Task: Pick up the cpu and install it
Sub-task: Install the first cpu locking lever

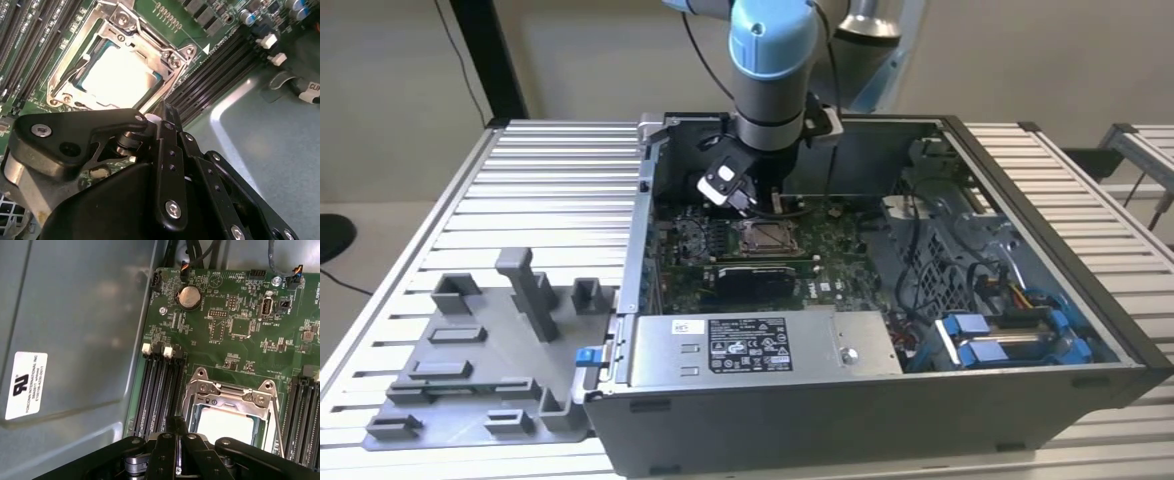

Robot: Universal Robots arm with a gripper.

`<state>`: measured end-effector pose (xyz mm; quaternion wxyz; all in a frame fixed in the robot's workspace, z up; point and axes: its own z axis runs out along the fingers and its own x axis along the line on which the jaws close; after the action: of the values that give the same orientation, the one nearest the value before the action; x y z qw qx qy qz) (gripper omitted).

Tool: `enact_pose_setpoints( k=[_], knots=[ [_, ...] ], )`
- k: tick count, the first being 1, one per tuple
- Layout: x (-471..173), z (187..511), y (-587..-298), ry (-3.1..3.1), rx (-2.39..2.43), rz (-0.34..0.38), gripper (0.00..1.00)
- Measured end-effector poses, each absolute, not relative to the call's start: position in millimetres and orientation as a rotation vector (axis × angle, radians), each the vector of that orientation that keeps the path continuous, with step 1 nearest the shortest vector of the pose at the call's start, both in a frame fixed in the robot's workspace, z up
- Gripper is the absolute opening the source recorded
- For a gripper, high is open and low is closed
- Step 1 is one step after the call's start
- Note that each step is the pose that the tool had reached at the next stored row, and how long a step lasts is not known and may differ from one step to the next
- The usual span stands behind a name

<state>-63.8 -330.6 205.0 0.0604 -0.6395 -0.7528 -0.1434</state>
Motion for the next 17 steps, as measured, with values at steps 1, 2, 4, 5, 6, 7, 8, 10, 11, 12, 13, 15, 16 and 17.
enact_pose_setpoints(
  k=[1,2,4,5,6,7,8,10,11,12,13,15,16,17],
  knots=[
    [-63.1,204.7,-330.7,-2.278,-1.936,-0.434,0.0],
    [-62.5,204.3,-330.8,-2.278,-1.936,-0.434,0.0],
    [-61.2,203.0,-330.8,-2.278,-1.936,-0.434,0.0],
    [-60.6,202.3,-330.8,-2.277,-1.937,-0.434,0.0],
    [-60.0,201.6,-330.8,-2.277,-1.937,-0.434,0.0],
    [-59.5,201.0,-330.8,-2.277,-1.937,-0.434,0.0],
    [-58.9,200.4,-330.8,-2.277,-1.937,-0.434,0.0],
    [-57.9,199.5,-330.8,-2.276,-1.938,-0.434,0.0],
    [-57.5,199.1,-330.8,-2.276,-1.938,-0.434,0.0],
    [-57.1,198.6,-330.8,-2.275,-1.939,-0.434,0.0],
    [-56.6,198.2,-330.8,-2.275,-1.939,-0.433,0.0],
    [-55.8,196.9,-330.8,-2.275,-1.94,-0.433,0.0],
    [-55.1,195.8,-330.8,-2.274,-1.94,-0.433,0.0],
    [-54.2,194.5,-330.8,-2.274,-1.941,-0.433,0.0]
  ],
)
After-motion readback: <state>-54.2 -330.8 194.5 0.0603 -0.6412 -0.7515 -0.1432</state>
